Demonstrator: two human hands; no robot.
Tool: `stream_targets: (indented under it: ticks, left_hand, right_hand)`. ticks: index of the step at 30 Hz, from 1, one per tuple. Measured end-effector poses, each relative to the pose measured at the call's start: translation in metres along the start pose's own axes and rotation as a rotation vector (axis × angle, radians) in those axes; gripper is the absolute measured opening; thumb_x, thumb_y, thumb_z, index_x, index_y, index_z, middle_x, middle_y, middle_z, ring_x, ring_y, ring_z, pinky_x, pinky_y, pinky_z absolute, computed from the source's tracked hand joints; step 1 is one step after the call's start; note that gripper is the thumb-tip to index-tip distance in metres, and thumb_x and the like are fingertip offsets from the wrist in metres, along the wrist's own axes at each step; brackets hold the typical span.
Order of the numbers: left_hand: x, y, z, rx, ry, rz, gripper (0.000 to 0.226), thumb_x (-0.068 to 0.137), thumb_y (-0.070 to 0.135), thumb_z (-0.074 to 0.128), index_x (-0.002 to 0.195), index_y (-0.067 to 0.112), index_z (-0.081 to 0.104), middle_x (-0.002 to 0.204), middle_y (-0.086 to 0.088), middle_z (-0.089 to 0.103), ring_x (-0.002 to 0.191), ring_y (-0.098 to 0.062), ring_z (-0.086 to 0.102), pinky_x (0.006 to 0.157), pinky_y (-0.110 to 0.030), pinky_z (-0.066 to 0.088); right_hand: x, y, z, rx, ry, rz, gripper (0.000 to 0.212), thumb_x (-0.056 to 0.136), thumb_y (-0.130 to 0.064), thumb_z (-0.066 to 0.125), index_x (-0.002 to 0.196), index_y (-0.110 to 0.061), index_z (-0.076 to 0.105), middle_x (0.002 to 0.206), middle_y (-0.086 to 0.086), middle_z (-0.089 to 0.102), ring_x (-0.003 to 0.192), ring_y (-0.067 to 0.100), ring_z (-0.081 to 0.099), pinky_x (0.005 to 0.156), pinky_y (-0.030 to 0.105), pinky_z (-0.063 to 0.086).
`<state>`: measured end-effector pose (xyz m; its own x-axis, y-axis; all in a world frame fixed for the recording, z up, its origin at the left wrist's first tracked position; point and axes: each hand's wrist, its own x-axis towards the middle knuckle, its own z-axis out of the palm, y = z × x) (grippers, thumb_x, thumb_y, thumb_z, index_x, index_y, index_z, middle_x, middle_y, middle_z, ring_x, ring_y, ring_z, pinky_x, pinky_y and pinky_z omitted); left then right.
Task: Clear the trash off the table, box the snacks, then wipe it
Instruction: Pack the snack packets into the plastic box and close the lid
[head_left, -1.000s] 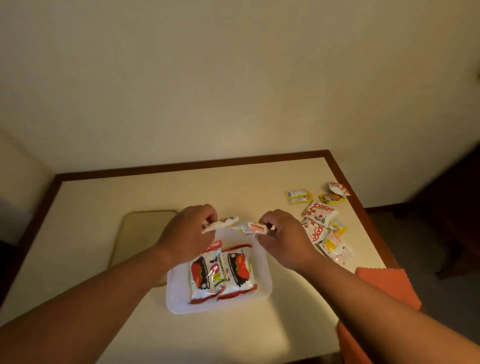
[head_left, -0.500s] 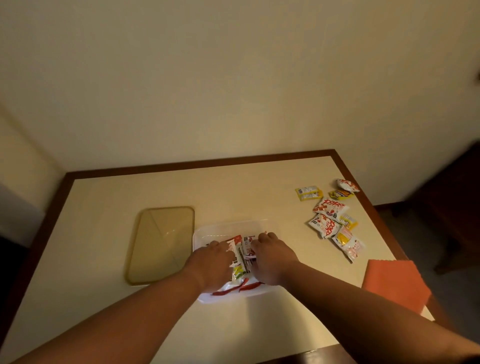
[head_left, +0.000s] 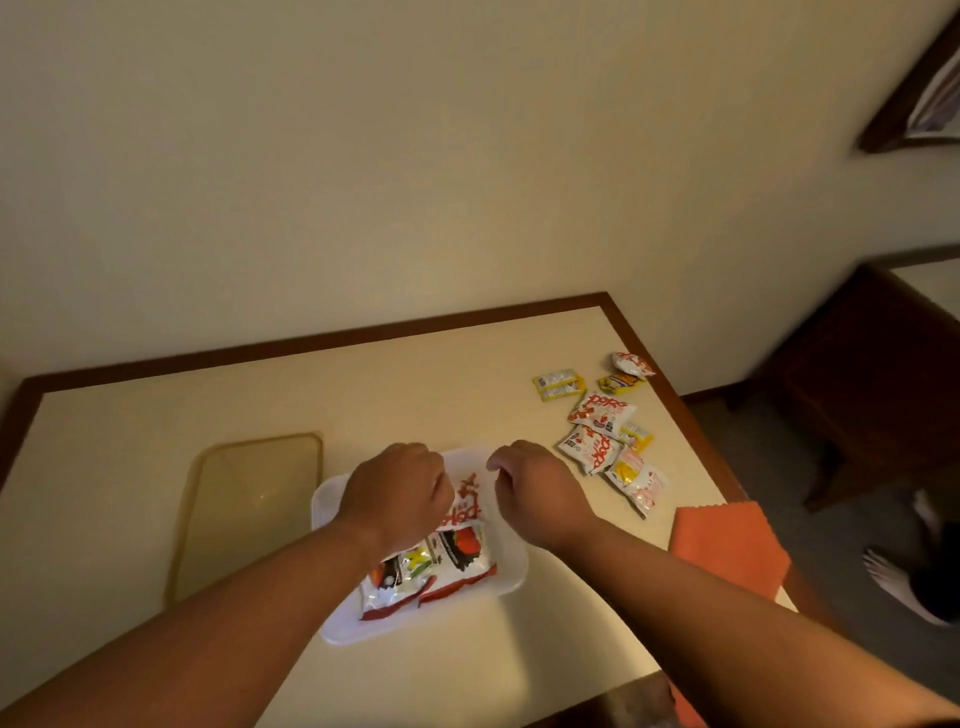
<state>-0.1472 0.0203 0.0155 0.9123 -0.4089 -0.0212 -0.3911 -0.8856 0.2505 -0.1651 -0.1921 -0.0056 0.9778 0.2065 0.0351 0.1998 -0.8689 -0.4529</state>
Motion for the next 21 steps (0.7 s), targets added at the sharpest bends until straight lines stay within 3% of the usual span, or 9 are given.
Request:
stream_targets:
  ticks: [5, 8, 11, 16, 18, 21]
  left_hand:
    - [0.06, 0.06, 0.013, -0.127, 0.058, 0.051, 0.027, 0.095, 0.038, 0.049, 0.087, 0.02, 0.067, 0.09, 0.002, 0.063, 0.088, -0.022, 0.062, 0.072, -0.036, 0.053]
    - [0.095, 0.099, 0.033, -0.126, -0.016, 0.062, 0.027, 0.098, 0.037, 0.047, 0.088, 0.019, 0.066, 0.095, -0.003, 0.064, 0.091, -0.027, 0.063, 0.073, -0.036, 0.05]
    - [0.131, 0.129, 0.063, -0.105, -0.162, 0.012, 0.031, 0.099, 0.038, 0.046, 0.097, 0.015, 0.067, 0.105, -0.008, 0.068, 0.099, -0.03, 0.063, 0.076, -0.035, 0.047]
    - [0.174, 0.152, 0.11, -0.208, -0.25, -0.201, 0.045, 0.096, 0.05, 0.051, 0.124, 0.016, 0.058, 0.124, -0.012, 0.062, 0.117, -0.032, 0.058, 0.091, -0.04, 0.051]
    - [0.182, 0.159, 0.121, -0.203, -0.27, -0.282, 0.054, 0.093, 0.054, 0.057, 0.13, 0.014, 0.051, 0.13, -0.012, 0.057, 0.123, -0.033, 0.054, 0.095, -0.043, 0.049]
    - [0.19, 0.162, 0.134, -0.193, -0.347, -0.332, 0.056, 0.091, 0.052, 0.064, 0.128, 0.012, 0.05, 0.131, -0.012, 0.058, 0.123, -0.033, 0.056, 0.096, -0.041, 0.049]
  right_hand:
    - [-0.005, 0.089, -0.036, 0.066, 0.12, 0.428, 0.018, 0.094, -0.015, 0.054, 0.093, -0.014, 0.073, 0.095, 0.007, 0.073, 0.089, 0.028, 0.067, 0.068, 0.029, 0.04]
    - [-0.013, 0.149, -0.041, 0.044, 0.017, 0.674, 0.02, 0.095, -0.022, 0.056, 0.108, -0.015, 0.069, 0.109, 0.011, 0.069, 0.099, 0.032, 0.065, 0.075, 0.033, 0.047]
    - [-0.024, 0.191, -0.041, -0.014, -0.122, 0.795, 0.038, 0.092, -0.035, 0.063, 0.126, -0.019, 0.059, 0.125, 0.01, 0.059, 0.115, 0.032, 0.055, 0.094, 0.041, 0.05]
    - [-0.026, 0.224, -0.026, 0.066, -0.19, 0.837, 0.087, 0.07, -0.057, 0.071, 0.143, -0.021, 0.041, 0.129, 0.005, 0.06, 0.126, 0.032, 0.05, 0.094, 0.042, 0.038]
    - [-0.026, 0.235, -0.021, 0.057, -0.197, 0.82, 0.077, 0.067, -0.055, 0.068, 0.133, -0.021, 0.049, 0.121, 0.004, 0.063, 0.121, 0.031, 0.054, 0.088, 0.039, 0.036]
    - [-0.026, 0.236, -0.026, 0.122, -0.144, 0.755, 0.03, 0.075, -0.039, 0.072, 0.097, -0.021, 0.06, 0.096, 0.0, 0.068, 0.096, 0.026, 0.064, 0.075, 0.031, 0.043]
